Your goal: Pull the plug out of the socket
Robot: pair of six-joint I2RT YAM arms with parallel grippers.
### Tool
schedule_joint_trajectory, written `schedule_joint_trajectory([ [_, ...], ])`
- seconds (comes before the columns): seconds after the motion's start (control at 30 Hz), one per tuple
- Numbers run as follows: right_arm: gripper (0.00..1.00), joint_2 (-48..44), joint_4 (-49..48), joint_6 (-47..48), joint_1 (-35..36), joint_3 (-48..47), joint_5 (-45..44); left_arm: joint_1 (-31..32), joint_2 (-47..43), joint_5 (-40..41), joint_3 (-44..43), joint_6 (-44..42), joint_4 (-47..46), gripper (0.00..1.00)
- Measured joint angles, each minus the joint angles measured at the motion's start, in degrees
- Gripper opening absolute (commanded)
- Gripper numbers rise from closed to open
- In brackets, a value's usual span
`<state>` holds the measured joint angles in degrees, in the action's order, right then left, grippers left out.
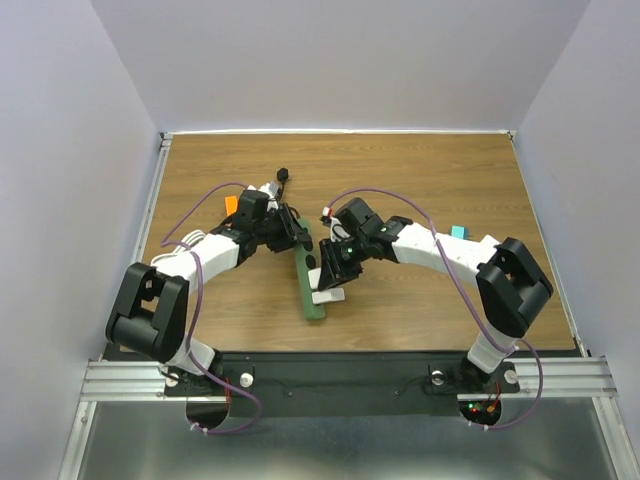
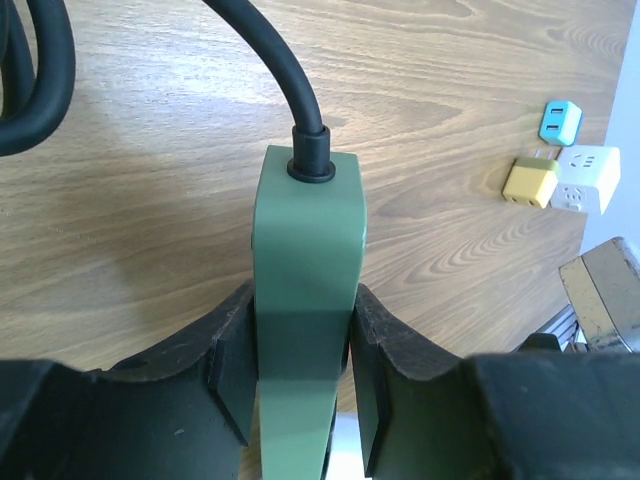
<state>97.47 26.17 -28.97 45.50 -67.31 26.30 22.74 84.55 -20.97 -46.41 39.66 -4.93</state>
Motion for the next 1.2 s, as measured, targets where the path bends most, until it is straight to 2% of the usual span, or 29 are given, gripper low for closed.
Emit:
schedule_joint_trajectory([
  [0.2, 0.0, -0.1, 0.5, 0.0, 0.4, -0.3, -3.3, 0.0, -3.1, 0.6, 2.8, 2.4, -1.5, 0.71],
  [0.4, 0.0, 0.0, 3.3, 0.5, 0.8, -1.9, -6.2, 0.0, -7.6, 1.5, 6.1, 4.0, -2.6, 0.72],
  [0.47, 0.0, 0.0, 5.8, 1.0, 0.8, -3.2, -8.9, 0.0, -9.2, 1.8, 6.6, 4.2, -2.5, 0.66],
  [0.57, 0.0, 0.4, 11.4, 2.7, 0.9, -6.3, -15.0, 0.0, -10.8, 2.1, 6.7, 4.2, -3.0, 0.22],
  [0.6, 0.01, 0.6, 12.6, 3.1, 0.9, -7.0, -16.1, 0.0, -11.0, 1.8, 6.8, 4.4, -3.7, 0.0],
  [0.73, 0.0, 2.3, 17.9, 4.7, 0.7, -10.2, -22.3, 0.2, -10.5, -0.5, 9.2, 5.0, -8.0, 0.0],
  [0.93, 0.0, 4.0, 19.9, 5.0, 0.7, -11.6, -24.7, 2.9, -4.1, -4.5, 11.4, 8.1, -17.6, 0.0],
  [1.2, 0.01, 5.9, 20.2, 4.8, 0.7, -13.1, -25.5, 6.3, 9.0, -9.1, 11.6, 14.4, -37.6, 0.0],
])
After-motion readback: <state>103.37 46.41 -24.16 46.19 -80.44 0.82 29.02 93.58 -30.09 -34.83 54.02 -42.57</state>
